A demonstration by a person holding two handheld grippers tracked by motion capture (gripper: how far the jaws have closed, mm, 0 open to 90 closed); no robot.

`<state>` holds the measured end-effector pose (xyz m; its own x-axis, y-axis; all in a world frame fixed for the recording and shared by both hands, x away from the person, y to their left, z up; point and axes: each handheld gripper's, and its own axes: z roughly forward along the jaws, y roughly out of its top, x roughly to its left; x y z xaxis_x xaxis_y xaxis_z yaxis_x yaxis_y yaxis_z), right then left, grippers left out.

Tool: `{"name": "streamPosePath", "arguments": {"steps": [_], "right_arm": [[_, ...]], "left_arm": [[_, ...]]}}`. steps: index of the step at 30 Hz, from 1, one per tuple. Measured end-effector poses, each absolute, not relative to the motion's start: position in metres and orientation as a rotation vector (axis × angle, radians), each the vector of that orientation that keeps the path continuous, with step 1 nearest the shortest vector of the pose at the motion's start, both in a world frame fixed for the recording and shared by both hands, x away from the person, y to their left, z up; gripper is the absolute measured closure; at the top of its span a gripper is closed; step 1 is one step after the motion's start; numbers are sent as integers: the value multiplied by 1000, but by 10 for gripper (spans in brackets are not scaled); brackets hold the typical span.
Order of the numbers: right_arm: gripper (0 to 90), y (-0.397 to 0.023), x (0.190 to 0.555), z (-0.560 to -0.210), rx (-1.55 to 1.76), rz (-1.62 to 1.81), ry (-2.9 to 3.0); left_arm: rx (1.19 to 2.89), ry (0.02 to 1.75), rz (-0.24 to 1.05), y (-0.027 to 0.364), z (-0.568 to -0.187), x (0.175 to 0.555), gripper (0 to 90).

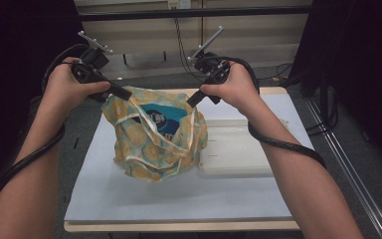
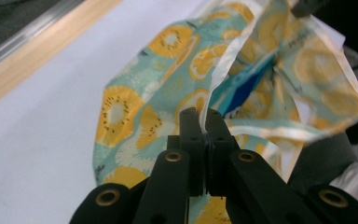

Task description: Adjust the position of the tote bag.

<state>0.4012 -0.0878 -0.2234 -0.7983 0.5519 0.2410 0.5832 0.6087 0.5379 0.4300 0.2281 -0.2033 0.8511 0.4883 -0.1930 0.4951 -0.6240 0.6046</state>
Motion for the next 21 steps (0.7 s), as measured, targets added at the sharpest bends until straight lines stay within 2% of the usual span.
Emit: {"name": "streamPosePath", "arguments": {"steps": [3,6,10,14,21], "right_arm": [[900,-89,401,-222,-984,-962,-2770],[900,-90,403,-221,-988,-958,-2770],[900,-94,406,-224,-1013,-959,-2772],[900,-98,410,-230,-1036,-933,-2768],[900,-98,408,-234,-1016,-937,-2759]], "left_arm": [[2274,807,36,236,-206,439,886],[2283,850,44,238,-217,448,884],[2309,908,-1,238,-238,458,881],[2327,933,-27,234,-254,462,876],[2363,914,-57,225,-256,461,869]]}}
